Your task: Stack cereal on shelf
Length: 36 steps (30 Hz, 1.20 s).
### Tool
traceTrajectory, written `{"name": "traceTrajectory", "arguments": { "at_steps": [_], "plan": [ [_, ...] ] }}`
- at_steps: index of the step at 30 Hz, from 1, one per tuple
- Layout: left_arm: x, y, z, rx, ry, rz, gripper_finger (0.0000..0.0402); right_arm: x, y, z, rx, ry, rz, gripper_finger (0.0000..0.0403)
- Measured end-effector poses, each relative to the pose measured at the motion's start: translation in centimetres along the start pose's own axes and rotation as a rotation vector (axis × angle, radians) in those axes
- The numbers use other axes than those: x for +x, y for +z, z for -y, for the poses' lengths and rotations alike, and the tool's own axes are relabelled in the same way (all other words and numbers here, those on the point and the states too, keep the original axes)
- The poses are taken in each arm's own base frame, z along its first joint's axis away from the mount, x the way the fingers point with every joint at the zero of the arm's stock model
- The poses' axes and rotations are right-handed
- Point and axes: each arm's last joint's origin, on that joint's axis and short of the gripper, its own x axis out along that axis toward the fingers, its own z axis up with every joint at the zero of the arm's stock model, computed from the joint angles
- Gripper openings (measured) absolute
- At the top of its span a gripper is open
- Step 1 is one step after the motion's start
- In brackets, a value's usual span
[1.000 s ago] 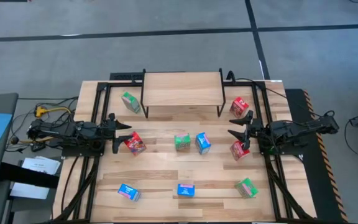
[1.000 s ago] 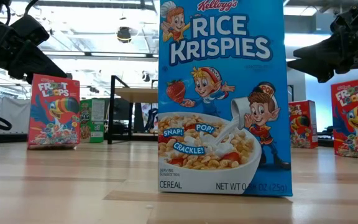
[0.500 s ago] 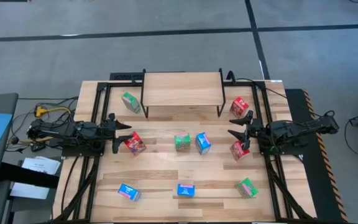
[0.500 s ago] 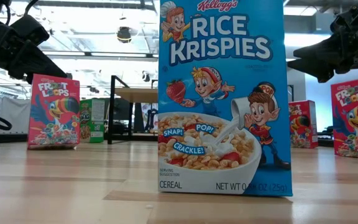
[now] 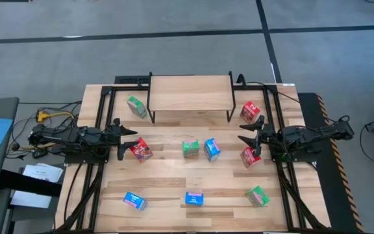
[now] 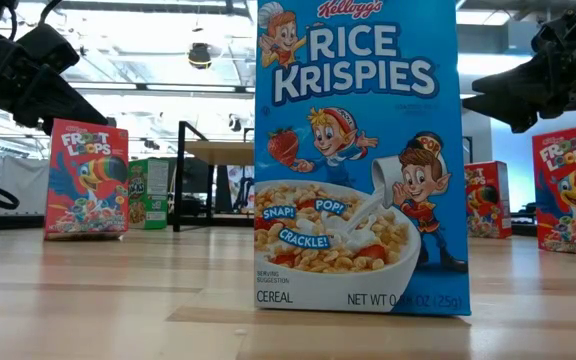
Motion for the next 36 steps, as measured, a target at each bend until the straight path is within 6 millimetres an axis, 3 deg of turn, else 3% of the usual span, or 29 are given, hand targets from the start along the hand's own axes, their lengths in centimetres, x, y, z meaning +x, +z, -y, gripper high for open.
{"name": "traceTrajectory", "arguments": {
  "at_steps": [19,28,36],
  "plan": [
    [0.0,0.1,0.0,-0.001,0.000,0.005,0.0222,0.0,0.1,0.0,0.003,0.000,0.006,0.0263],
    [0.0,0.9,0.2,-0.047,-0.017,0.090,0.0222,0.0,0.2,0.0,0.012,0.001,0.024,0.0263],
    [-0.1,1.8,0.3,-0.150,-0.040,0.177,0.0222,-0.2,2.1,-0.1,0.100,0.016,0.196,0.0263]
  ]
}}
